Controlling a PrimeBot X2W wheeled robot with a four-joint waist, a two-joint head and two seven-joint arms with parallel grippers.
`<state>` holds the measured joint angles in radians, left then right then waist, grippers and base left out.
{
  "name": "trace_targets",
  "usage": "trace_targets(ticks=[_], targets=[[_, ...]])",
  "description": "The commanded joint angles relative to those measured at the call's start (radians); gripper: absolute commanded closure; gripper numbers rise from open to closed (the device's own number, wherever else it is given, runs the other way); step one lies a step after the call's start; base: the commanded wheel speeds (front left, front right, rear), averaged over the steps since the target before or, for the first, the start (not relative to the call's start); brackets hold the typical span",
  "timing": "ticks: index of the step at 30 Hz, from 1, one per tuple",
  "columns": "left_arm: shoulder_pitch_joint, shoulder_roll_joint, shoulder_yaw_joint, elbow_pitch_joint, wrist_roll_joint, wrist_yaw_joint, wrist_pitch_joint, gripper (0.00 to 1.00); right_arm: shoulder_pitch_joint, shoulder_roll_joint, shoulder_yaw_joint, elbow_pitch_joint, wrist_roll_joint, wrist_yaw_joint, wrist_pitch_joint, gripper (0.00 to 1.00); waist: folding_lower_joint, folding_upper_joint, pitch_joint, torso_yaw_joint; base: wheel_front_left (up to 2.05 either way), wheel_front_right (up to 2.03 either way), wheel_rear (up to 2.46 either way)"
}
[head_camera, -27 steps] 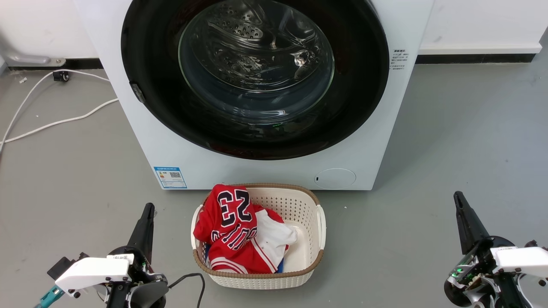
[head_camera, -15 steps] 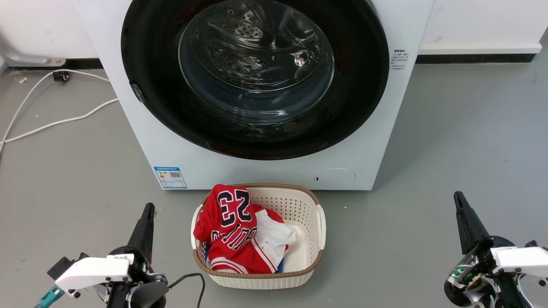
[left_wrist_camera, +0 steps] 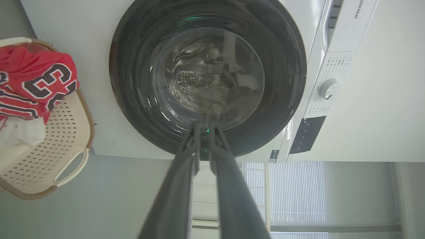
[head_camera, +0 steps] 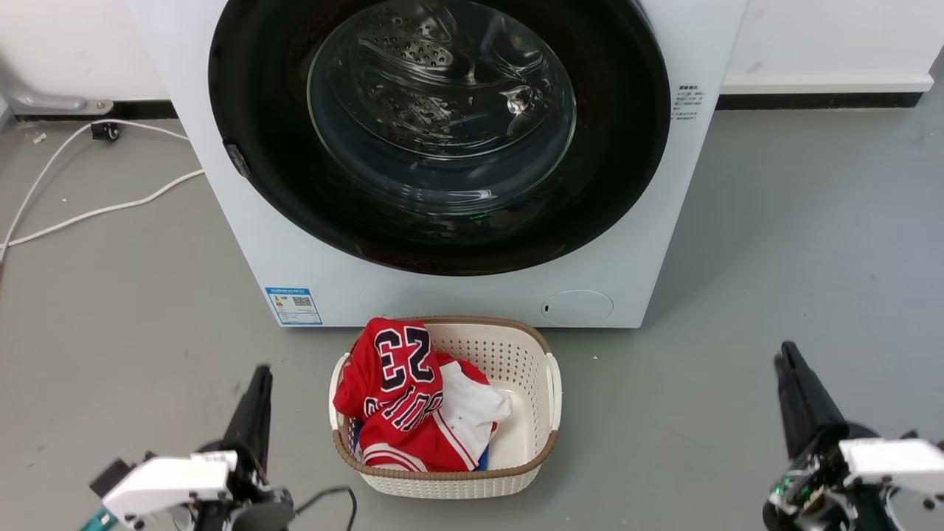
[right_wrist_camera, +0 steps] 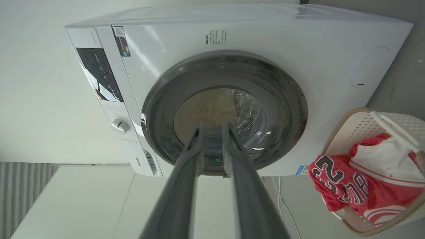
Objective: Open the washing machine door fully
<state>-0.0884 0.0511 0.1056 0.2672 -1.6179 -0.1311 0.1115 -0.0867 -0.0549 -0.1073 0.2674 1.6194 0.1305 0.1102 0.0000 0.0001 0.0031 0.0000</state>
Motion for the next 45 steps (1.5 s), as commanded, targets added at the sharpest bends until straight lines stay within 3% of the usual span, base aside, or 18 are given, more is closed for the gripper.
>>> trace_targets(ticks=[1, 8, 16, 29, 30, 45], targets=[[0.002, 0.000, -0.001, 0.001, 0.000, 0.000, -0.001, 0.00, 0.002, 0.000, 0.000, 0.001, 0.000, 0.000, -0.001, 0.00, 0.0000, -0.0001, 0.000, 0.000, 0.00, 0.00, 0.00], [0.016, -0.001, -0.002, -0.026, 0.029, 0.000, -0.036, 0.00, 0.020, 0.000, -0.009, -0.016, -0.054, 0.000, -0.036, 0.00, 0.0000, -0.0001, 0.000, 0.001, 0.00, 0.00, 0.00], [0.019, -0.001, 0.019, -0.064, 0.180, 0.021, -0.074, 0.00, 0.031, 0.001, -0.024, -0.072, -0.222, 0.000, -0.074, 0.00, 0.0000, -0.0001, 0.002, 0.001, 0.00, 0.00, 0.00], [0.040, 0.000, -0.049, -0.159, 0.543, 0.117, -0.129, 0.00, 0.059, 0.001, 0.008, -0.193, -0.597, 0.000, -0.128, 0.00, 0.0000, -0.0001, 0.004, 0.002, 0.00, 0.00, 0.00], [0.045, 0.001, -0.067, -0.168, 0.621, 0.142, -0.140, 0.00, 0.068, 0.001, 0.016, -0.210, -0.680, 0.000, -0.140, 0.00, 0.0000, -0.0001, 0.005, 0.001, 0.00, 0.00, 0.00], [0.055, 0.035, -0.148, -0.199, 0.839, 0.224, -0.190, 0.00, 0.101, 0.002, 0.034, -0.249, -0.922, 0.000, -0.189, 0.00, 0.0000, -0.0001, 0.005, 0.005, 0.00, 0.00, 0.00]])
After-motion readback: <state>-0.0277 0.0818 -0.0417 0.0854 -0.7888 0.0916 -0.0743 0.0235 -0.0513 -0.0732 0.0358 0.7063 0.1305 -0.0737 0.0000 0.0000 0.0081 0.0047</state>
